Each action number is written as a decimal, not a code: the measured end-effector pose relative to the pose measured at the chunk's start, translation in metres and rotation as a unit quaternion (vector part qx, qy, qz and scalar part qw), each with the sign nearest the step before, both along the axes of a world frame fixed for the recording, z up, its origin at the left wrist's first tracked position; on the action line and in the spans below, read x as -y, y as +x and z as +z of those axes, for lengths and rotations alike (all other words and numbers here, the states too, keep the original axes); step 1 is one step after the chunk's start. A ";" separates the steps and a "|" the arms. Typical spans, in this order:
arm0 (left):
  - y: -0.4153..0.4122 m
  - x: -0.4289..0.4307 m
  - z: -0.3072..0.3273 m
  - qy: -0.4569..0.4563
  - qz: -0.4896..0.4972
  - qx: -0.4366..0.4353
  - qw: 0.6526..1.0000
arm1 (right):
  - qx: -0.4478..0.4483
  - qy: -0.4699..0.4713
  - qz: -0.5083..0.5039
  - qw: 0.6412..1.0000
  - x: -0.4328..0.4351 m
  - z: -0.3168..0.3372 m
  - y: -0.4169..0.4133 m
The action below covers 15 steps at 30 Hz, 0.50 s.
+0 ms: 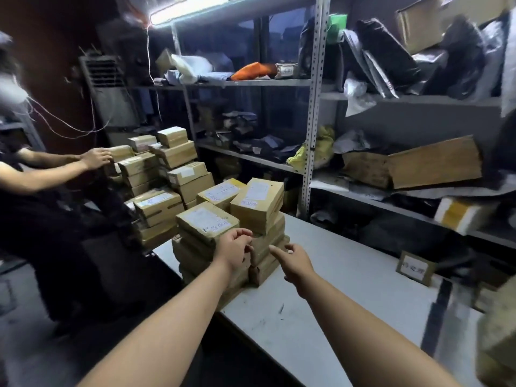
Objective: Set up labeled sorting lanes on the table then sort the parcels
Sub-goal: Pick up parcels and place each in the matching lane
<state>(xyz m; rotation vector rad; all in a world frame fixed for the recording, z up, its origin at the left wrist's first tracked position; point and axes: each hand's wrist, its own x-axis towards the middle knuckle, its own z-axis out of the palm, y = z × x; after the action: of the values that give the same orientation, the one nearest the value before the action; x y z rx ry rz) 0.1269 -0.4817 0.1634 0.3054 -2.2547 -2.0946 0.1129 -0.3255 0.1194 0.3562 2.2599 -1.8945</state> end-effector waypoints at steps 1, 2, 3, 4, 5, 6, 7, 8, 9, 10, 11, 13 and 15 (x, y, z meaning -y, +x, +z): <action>-0.015 0.009 0.004 0.006 0.003 -0.003 1.000 | 0.006 -0.002 -0.001 1.000 0.008 -0.001 -0.015; -0.031 0.018 0.009 0.011 0.003 -0.009 1.000 | 0.010 -0.002 -0.004 1.000 0.015 -0.001 -0.030; -0.046 0.024 0.014 0.012 0.003 -0.013 1.000 | 0.013 0.000 -0.011 1.000 0.022 -0.001 -0.046; -0.061 0.031 0.018 0.014 0.003 -0.017 1.000 | 0.015 0.006 -0.020 1.000 0.028 0.001 -0.061; -0.074 0.037 0.023 0.018 0.001 -0.018 1.000 | 0.019 0.010 -0.031 0.999 0.034 0.002 -0.076; -0.087 0.042 0.026 0.027 -0.004 -0.018 0.999 | 0.023 0.013 -0.043 0.999 0.039 0.005 -0.089; -0.100 0.047 0.027 0.030 -0.011 -0.018 0.999 | 0.029 0.012 -0.056 0.998 0.044 0.005 -0.102; -0.112 0.053 0.028 0.025 -0.017 -0.018 0.999 | 0.036 0.011 -0.070 0.997 0.047 0.005 -0.114; -0.124 0.058 0.027 0.018 -0.021 -0.016 0.999 | 0.047 0.012 -0.084 0.995 0.050 0.004 -0.126; -0.136 0.063 0.026 0.017 -0.023 -0.015 0.999 | 0.065 0.005 -0.095 0.993 0.053 0.005 -0.135; -0.148 0.067 0.025 0.020 -0.024 -0.012 0.999 | 0.085 -0.006 -0.105 0.991 0.056 0.003 -0.145; -0.169 0.072 0.022 0.021 -0.025 -0.004 0.999 | 0.130 -0.032 -0.125 0.983 0.060 0.001 -0.162; -0.185 0.074 0.020 0.011 -0.025 0.012 1.000 | 0.167 -0.070 -0.131 0.975 0.064 -0.006 -0.179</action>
<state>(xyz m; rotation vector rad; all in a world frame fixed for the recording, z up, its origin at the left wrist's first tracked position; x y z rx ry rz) -0.0584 -0.5560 0.1829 0.2812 -2.2782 -2.1514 -0.0657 -0.3895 0.1136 0.9165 1.9255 -1.9216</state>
